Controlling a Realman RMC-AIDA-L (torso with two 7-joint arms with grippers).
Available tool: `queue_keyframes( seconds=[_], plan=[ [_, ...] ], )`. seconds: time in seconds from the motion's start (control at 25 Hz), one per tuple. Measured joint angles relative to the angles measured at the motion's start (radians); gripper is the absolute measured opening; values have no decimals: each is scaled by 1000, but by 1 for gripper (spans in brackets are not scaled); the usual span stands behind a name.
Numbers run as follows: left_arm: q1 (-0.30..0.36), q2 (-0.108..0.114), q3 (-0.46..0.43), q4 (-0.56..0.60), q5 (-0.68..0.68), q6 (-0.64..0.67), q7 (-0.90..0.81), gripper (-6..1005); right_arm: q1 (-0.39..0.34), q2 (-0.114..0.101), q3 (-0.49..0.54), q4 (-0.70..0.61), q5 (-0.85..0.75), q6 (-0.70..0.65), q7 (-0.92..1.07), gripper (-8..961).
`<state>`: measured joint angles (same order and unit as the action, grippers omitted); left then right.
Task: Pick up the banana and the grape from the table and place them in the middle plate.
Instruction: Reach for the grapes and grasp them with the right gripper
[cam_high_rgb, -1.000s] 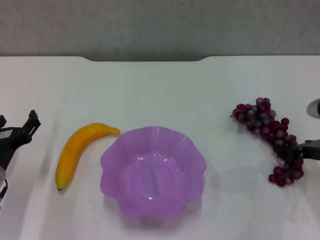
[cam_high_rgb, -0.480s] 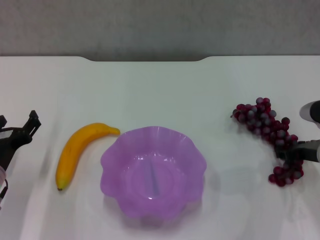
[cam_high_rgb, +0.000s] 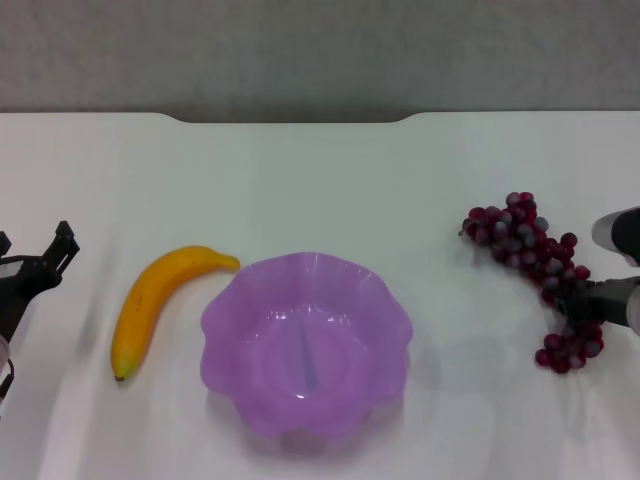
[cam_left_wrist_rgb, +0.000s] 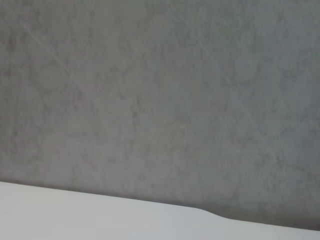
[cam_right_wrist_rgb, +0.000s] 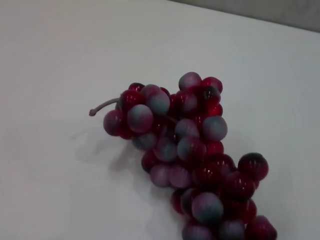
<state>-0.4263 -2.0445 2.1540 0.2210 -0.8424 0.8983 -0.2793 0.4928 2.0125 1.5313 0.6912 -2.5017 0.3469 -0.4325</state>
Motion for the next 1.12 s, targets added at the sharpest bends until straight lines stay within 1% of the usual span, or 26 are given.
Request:
queue_keyframes(
  seconds=[0.2, 0.4, 1.12],
  plan=[
    [-1, 0, 0, 5, 0, 0, 4, 889, -6, 0, -10, -1, 5, -13, 0, 380],
    [-3, 0, -1, 7, 0, -4, 3, 889, -20, 0, -12, 8, 24, -18, 0, 337],
    [-4, -1, 0, 7, 2, -9, 3, 889, -53, 0, -25, 33, 50, -47, -3, 304]
  ],
)
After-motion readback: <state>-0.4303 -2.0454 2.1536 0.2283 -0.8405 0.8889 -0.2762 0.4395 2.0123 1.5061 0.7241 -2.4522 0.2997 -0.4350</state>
